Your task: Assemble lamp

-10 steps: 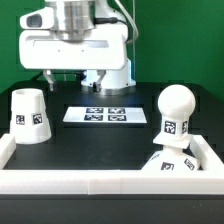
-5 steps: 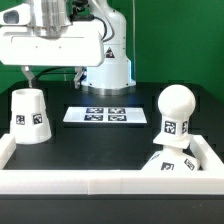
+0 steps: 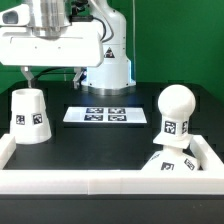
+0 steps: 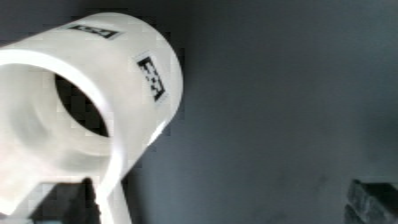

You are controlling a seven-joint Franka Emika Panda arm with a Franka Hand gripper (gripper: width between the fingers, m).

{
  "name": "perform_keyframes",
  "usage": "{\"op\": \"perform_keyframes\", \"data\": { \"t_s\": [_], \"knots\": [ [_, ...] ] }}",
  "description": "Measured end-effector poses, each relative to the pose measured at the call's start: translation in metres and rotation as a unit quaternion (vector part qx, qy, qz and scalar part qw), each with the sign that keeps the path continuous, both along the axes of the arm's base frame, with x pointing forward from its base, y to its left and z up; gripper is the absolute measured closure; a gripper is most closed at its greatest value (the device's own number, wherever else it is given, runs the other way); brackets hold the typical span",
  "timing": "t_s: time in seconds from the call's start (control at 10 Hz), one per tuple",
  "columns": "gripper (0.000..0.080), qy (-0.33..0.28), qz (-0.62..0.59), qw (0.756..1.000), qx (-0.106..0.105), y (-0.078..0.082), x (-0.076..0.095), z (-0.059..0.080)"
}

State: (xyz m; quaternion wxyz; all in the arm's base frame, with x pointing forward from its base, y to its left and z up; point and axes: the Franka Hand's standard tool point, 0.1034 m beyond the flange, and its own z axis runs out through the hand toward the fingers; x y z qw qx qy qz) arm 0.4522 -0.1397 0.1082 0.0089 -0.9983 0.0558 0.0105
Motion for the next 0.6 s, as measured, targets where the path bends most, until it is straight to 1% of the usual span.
{"op": "perform_keyframes", "data": {
  "t_s": [0.1,0.2,0.6],
  "knots": [
    [0.0101,-0.001,0.004,1.0,-0.001,-0.007,-0.004,-0.002],
    [0.0101,0.001,0.007,1.0,0.0,-0.01,-0.008,-0.005],
    [0.0101,0.009,0.019,1.0,-0.003,-0.013,-0.013,-0.018]
  ]
}}
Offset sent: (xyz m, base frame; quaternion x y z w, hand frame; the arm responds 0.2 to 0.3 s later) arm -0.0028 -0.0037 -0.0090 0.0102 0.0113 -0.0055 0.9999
